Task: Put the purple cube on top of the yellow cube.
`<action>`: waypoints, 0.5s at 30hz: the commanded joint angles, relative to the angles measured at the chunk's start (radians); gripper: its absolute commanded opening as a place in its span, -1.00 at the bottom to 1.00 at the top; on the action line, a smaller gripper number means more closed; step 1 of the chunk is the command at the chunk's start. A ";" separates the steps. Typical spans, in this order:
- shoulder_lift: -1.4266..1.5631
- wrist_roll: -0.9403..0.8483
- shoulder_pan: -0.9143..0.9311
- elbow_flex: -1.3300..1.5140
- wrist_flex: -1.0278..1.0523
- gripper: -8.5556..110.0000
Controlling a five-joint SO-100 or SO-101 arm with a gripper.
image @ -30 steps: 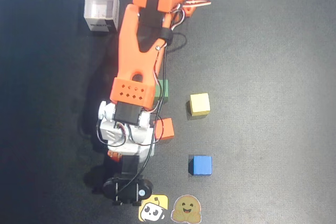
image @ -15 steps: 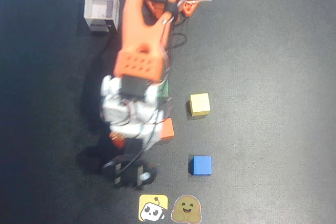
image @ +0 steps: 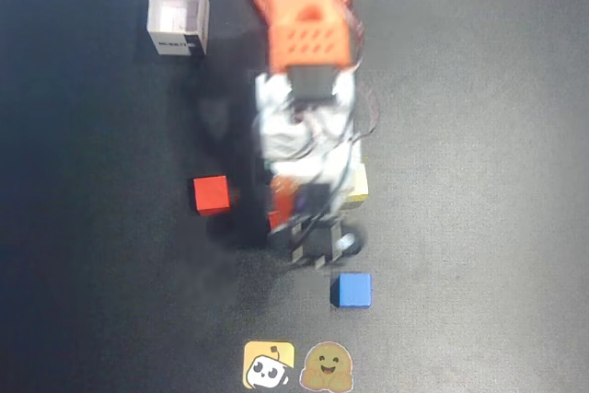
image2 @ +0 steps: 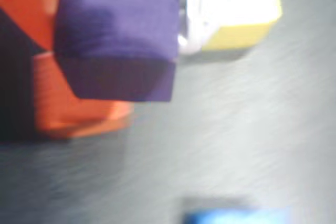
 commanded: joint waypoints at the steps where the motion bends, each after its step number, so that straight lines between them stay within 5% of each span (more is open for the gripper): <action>1: 0.114 0.044 -0.057 0.052 -0.034 -0.75; 15: 0.153 0.078 -0.192 0.204 -0.172 -0.75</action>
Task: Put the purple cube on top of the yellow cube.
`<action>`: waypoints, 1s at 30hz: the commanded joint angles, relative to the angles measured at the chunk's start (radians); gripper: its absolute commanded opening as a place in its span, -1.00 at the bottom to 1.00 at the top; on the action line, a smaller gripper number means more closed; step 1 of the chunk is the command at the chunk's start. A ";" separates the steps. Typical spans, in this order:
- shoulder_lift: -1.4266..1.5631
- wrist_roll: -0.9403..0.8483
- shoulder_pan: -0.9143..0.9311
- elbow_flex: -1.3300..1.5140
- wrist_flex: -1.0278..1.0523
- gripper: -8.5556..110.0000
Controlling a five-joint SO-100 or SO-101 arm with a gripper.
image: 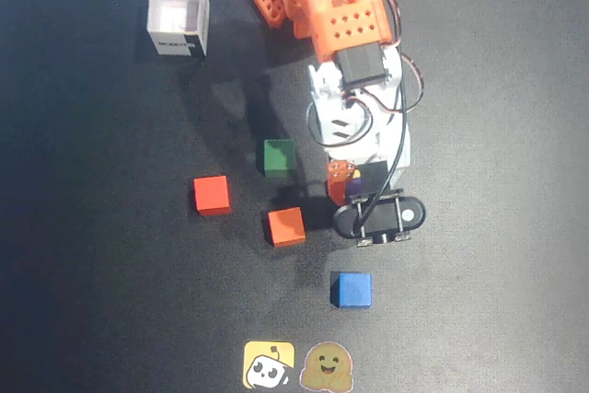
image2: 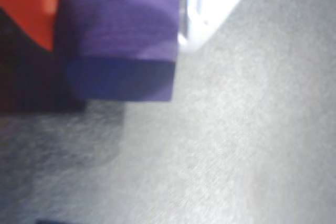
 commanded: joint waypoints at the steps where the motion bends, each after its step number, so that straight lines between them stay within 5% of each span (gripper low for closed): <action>1: 0.077 -0.029 -0.003 0.021 -0.038 -0.75; 15: 0.137 -0.206 0.020 0.021 0.032 -0.75; 30: 0.132 -0.181 0.028 0.097 0.048 -0.75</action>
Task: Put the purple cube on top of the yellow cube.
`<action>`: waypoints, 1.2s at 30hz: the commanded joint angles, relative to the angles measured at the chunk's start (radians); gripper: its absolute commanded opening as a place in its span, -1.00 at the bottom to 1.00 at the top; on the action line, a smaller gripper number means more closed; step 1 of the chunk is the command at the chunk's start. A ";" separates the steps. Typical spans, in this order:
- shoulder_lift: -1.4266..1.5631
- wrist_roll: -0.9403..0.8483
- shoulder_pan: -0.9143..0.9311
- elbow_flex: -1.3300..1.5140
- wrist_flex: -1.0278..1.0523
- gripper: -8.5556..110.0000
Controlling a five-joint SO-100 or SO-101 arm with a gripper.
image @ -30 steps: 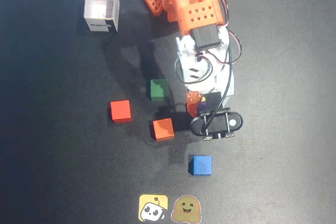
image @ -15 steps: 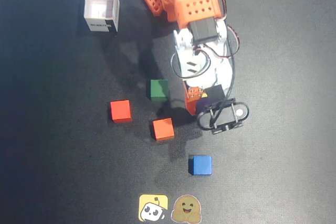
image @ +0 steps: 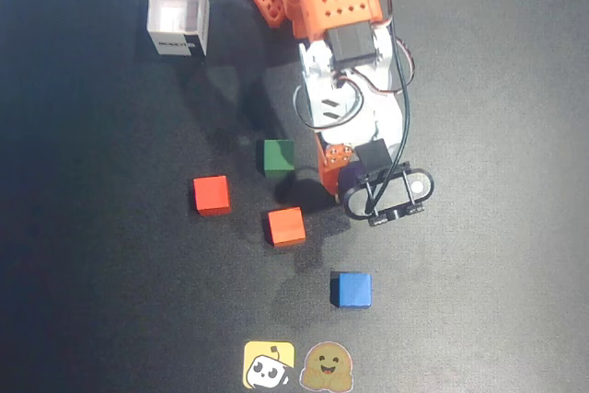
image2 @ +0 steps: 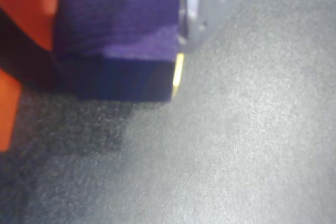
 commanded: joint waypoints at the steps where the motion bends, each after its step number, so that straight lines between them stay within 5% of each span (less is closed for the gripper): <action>1: 0.005 0.029 0.011 0.015 0.008 -0.75; 36: -0.077 0.089 -0.023 0.058 -0.046 -0.75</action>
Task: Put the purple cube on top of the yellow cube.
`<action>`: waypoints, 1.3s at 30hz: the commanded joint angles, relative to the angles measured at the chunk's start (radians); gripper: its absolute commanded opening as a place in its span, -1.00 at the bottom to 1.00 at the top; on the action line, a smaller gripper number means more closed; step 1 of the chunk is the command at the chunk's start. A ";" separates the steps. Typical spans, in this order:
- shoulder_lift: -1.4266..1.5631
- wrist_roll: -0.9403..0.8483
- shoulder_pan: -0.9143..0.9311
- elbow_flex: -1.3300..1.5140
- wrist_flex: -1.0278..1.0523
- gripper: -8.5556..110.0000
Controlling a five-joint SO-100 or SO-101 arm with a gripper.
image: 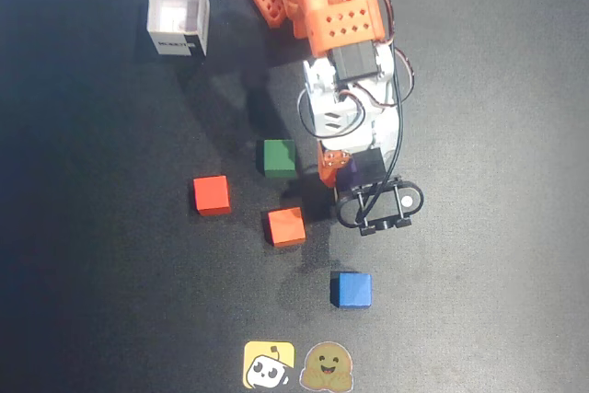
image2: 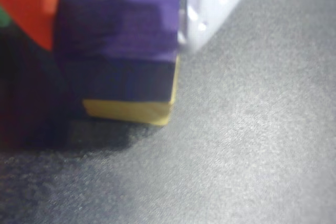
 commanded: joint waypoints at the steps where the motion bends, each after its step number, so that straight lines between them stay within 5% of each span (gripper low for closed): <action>1: 0.003 0.008 -0.012 0.000 -0.011 -0.75; 39: 0.100 0.069 -0.012 0.023 -0.009 -0.50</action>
